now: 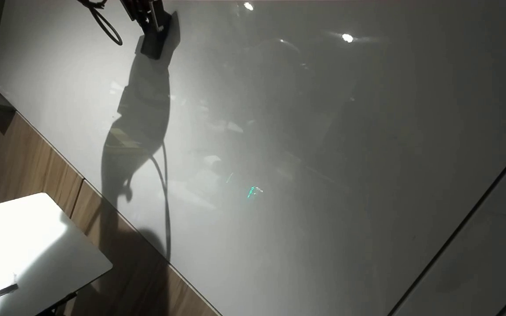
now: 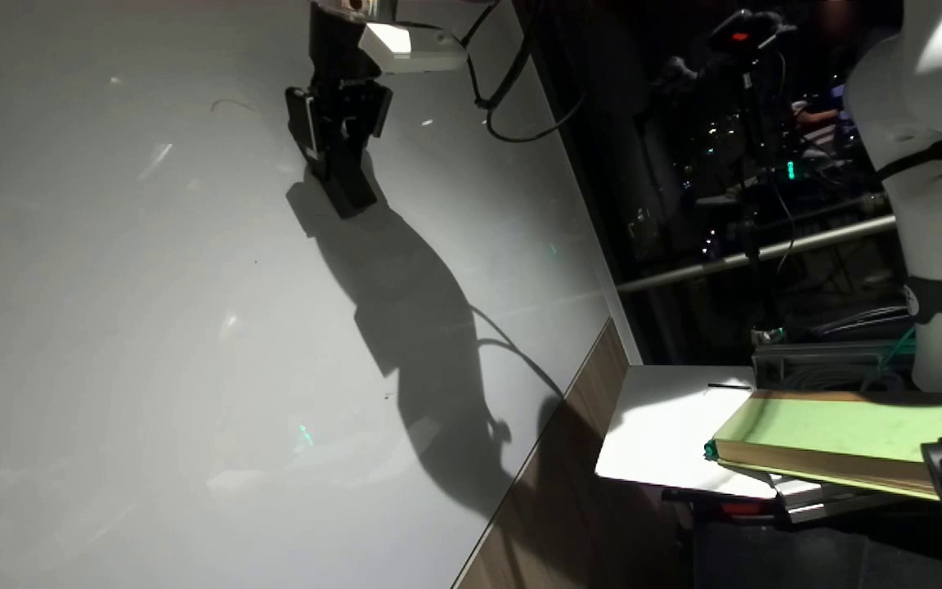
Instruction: Use the duster to erase the markings on the board
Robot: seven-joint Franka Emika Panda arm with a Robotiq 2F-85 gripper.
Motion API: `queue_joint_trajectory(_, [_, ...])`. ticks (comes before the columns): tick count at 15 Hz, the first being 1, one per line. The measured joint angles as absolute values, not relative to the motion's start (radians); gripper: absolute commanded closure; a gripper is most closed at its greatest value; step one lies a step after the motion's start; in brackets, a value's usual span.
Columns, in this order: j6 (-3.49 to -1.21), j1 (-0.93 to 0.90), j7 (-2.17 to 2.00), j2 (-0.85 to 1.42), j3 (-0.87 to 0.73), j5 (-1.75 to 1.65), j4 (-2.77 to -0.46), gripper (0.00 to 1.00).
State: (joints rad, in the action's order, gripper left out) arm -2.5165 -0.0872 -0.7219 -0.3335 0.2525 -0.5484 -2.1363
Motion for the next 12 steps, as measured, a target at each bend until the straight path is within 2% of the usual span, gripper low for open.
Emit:
queue_joint_trajectory(6, [-2.574, -0.048, -0.707, -0.352, 0.264, -0.536, -2.193, 0.69])
queue_joint_trajectory(12, [-2.581, -0.01, -0.766, -0.319, 0.35, -0.57, -2.193, 0.69])
